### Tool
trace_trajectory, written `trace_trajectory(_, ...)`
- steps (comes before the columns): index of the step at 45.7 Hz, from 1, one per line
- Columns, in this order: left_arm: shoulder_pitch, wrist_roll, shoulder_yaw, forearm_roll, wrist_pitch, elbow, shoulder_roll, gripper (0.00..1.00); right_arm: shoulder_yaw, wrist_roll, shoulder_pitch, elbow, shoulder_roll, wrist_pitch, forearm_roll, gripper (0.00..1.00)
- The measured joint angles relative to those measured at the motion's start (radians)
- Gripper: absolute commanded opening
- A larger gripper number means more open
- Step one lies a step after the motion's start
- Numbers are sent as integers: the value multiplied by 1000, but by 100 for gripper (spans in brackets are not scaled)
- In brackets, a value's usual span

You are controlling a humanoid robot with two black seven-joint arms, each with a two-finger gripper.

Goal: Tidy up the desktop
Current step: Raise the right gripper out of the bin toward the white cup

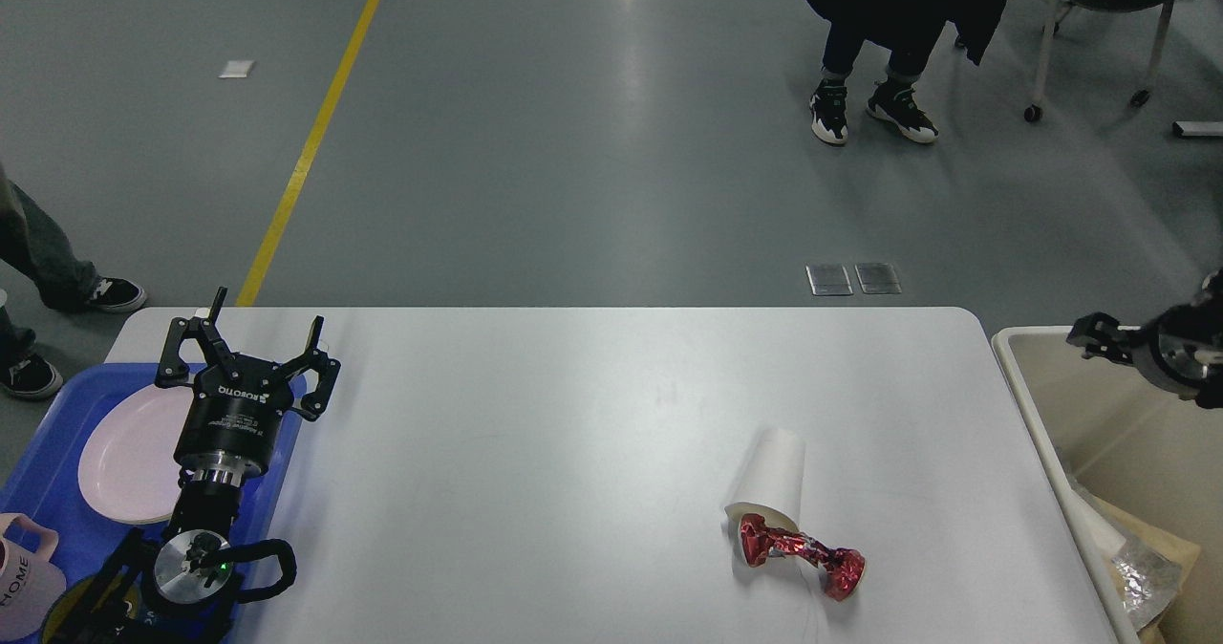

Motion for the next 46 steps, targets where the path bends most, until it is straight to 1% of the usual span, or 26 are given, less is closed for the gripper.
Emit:
trace_trajectory(5,0,0,0,0,0,0,0,96,-53,0,192,112,57,123,2,100)
trace_trajectory(8,0,0,0,0,0,0,0,96,-77,0,292,149,108,223,3,100)
trace_trajectory(16,1,0,0,-1,0,0,0,96,-82,0,537,240,235,536,6,100)
trace_trajectory(19,1,0,0,-1,0,0,0,96,-71,0,632,299,260,602,11,100)
trace_trajectory(25,1,0,0,-1,0,0,0,96,-29,1,791,438,294,647,18,100)
trace_trajectory(27,1,0,0,-1,0,0,0,96,2,1,861,511,300,653,19,100)
trace_trajectory(32,1,0,0,-1,0,0,0,96,24,1,943,604,301,654,25,100)
trace_trajectory(38,1,0,0,-1,0,0,0,96,31,0,970,656,300,647,45,100)
trace_trajectory(46,1,0,0,-1,0,0,0,96,31,0,968,677,296,626,48,100)
